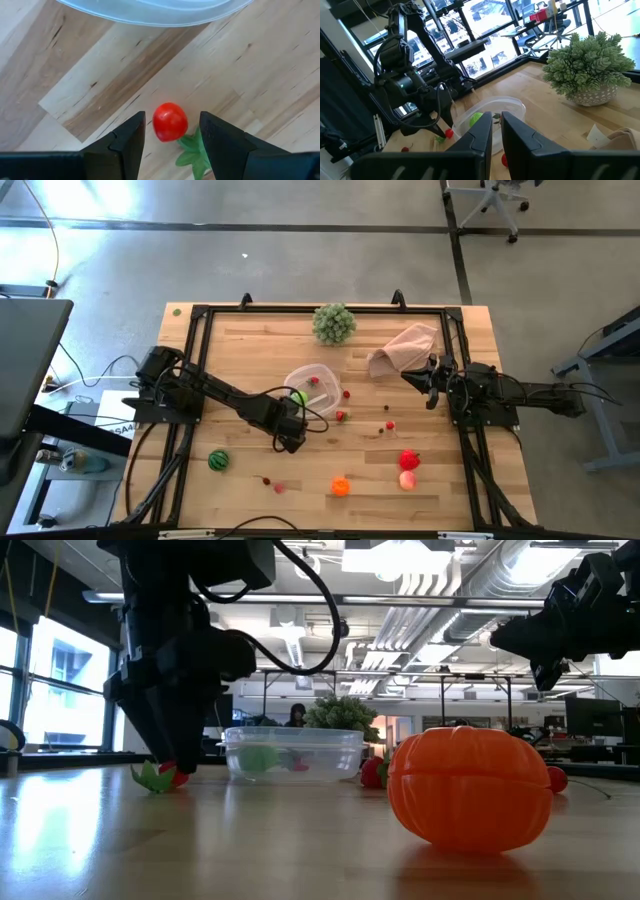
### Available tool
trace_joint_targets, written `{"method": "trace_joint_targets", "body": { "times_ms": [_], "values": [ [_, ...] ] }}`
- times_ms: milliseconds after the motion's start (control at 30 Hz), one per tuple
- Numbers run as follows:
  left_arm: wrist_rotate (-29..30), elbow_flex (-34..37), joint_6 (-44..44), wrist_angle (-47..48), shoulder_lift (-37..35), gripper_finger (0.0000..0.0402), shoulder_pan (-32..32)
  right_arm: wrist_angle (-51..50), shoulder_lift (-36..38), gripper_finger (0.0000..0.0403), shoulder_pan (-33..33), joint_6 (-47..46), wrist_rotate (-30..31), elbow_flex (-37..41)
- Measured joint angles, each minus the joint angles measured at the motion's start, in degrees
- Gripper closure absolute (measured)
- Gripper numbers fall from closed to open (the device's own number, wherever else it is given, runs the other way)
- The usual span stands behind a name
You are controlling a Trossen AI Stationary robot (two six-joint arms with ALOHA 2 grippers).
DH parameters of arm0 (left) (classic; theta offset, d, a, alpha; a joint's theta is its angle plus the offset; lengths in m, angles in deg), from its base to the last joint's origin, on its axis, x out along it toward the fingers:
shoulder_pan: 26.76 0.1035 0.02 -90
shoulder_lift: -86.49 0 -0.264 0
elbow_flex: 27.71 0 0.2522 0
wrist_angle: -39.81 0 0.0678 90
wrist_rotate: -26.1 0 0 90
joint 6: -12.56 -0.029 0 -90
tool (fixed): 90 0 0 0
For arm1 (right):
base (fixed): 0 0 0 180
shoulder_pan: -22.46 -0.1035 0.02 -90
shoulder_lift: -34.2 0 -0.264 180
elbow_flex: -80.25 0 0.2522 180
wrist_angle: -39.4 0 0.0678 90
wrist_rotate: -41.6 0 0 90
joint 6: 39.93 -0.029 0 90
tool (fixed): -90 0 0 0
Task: Pick and placing Produce into tupperware
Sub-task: Put the red cherry into the transparent bin
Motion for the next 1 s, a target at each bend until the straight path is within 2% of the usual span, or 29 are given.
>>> {"method": "trace_joint_targets", "body": {
  "times_ms": [533, 1000],
  "values": [
    [0.1, 0.0, -0.5, -0.1, 1.5, 0.0224, 0.0, 0.0, 0.0, 0.0373, 0.0, 0.0, 0.0, 0.0],
    [0.3, 0.0, 0.4, -0.3, 1.5, 0.0294, 0.0, 0.0, 0.0, 0.0373, 0.0, 0.0, 0.0, 0.0]
  ]
}}
